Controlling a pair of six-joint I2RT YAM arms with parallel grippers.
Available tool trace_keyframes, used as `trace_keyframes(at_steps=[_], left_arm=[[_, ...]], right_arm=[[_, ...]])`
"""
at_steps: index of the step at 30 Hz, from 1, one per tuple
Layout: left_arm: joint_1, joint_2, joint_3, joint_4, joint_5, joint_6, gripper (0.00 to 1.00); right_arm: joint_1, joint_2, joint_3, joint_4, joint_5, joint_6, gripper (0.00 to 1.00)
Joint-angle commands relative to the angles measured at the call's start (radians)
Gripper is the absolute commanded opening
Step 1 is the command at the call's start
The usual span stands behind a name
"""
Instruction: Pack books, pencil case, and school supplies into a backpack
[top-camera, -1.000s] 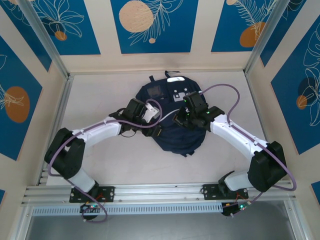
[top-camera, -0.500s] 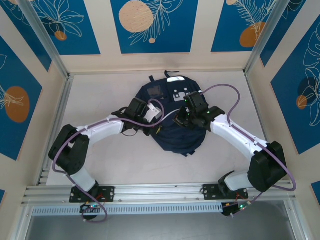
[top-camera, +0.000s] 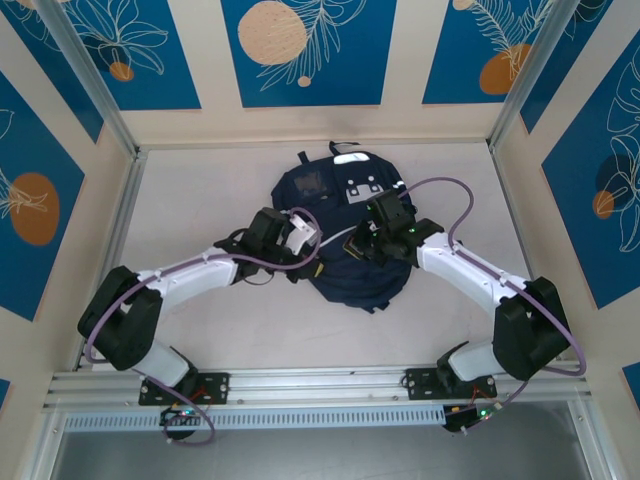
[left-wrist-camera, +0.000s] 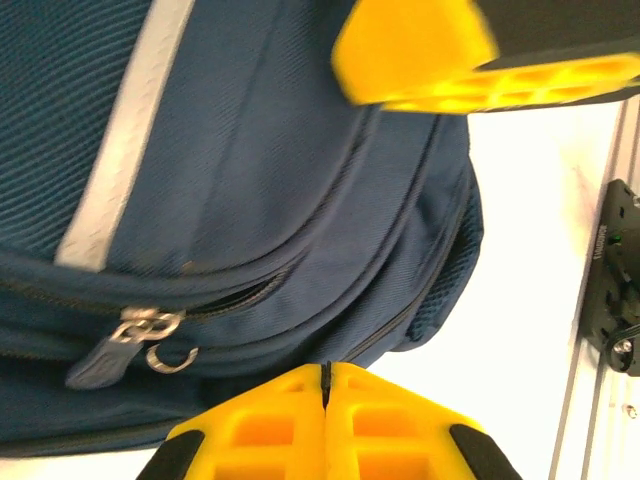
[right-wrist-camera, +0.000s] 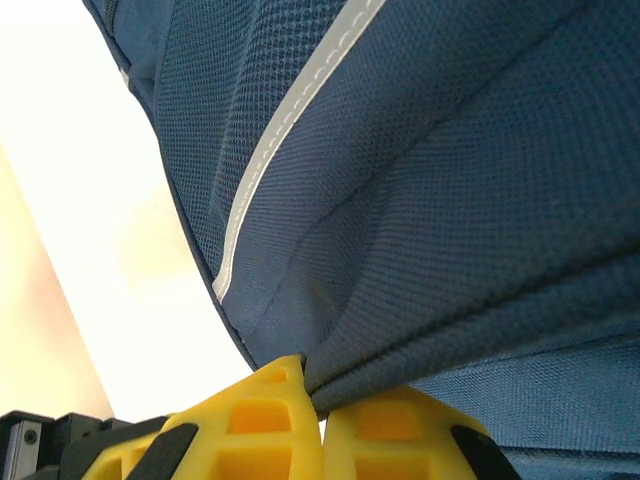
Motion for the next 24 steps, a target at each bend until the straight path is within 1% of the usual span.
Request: trace_keyframes(at_steps=[1, 3, 4, 5, 6, 8, 10, 12, 15, 20, 24], left_arm=[[-0.011, -0.026, -0.022, 0.042, -0.026, -0.032, 0.00], [-0.008, -0.031, -0.015, 0.017, -0.093, -0.038, 0.00], [0.000, -0.031, -0.005, -0.004, -0.109, -0.034, 0.06], [0.003, -0.031, 0.003, -0.021, -0.128, -0.028, 0.17], [0.010, -0.029, 0.011, -0.038, -0.145, -0.016, 0.25], [0.023, -0.020, 0.024, -0.061, -0.164, 0.005, 0.38], [0.043, -0.003, 0.034, -0.067, -0.144, 0.027, 0.46], [0.054, 0.018, 0.049, -0.077, -0.124, 0.057, 0.50], [0.057, 0.065, 0.106, -0.126, -0.094, 0.117, 0.54], [0.056, 0.127, 0.183, -0.166, -0.070, 0.185, 0.55], [0.057, 0.179, 0.239, -0.203, -0.044, 0.225, 0.51]], right_arm=[[0.006, 0.009, -0.013, 0.047, -0.016, 0.015, 0.00], [0.004, 0.001, -0.013, 0.030, -0.003, 0.013, 0.00], [0.003, -0.006, -0.013, 0.020, 0.004, 0.010, 0.00], [0.000, -0.014, -0.013, 0.013, 0.007, 0.009, 0.00], [-0.004, -0.023, -0.015, 0.007, 0.010, 0.007, 0.00], [-0.011, -0.041, -0.014, -0.003, 0.015, 0.000, 0.00], [-0.022, -0.060, -0.009, -0.012, 0.016, -0.007, 0.00], [-0.034, -0.069, -0.001, -0.021, 0.008, -0.015, 0.00], [-0.050, -0.071, 0.014, -0.031, -0.007, -0.027, 0.00], [-0.069, -0.067, 0.026, -0.031, -0.034, -0.037, 0.00], [-0.086, -0.071, 0.029, -0.031, -0.043, -0.041, 0.00]])
